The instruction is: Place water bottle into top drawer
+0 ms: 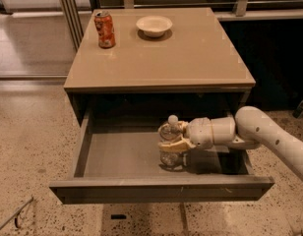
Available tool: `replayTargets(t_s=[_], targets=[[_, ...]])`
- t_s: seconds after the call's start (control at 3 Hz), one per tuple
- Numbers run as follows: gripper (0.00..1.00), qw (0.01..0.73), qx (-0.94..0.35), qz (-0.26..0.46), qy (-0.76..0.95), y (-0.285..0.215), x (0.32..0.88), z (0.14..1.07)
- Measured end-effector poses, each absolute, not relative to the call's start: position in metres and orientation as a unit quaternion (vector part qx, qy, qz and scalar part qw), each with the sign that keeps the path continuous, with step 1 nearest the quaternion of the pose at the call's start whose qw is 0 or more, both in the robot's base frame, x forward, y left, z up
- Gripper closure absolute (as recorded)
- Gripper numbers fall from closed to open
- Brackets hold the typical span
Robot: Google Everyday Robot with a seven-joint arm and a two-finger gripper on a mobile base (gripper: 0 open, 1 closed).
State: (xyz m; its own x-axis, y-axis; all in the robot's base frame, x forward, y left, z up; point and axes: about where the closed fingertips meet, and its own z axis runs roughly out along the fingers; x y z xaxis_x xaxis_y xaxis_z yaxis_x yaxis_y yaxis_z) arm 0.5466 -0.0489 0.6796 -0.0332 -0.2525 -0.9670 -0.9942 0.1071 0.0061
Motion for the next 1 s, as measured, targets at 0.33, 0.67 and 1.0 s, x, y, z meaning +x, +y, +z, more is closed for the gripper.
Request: replayTargets(t_s=[0.33,0.67,1.0], targets=[[0.15,0.453,-0.528,0.41,0.591,-0.0488,0.5466,0.6796],[0.0,0.453,-0.528,0.41,0.59,-0.0487,0.5466,0.6796],[0.0,0.453,-0.528,0.41,0.59,-0.0487,0.5466,0.6796]])
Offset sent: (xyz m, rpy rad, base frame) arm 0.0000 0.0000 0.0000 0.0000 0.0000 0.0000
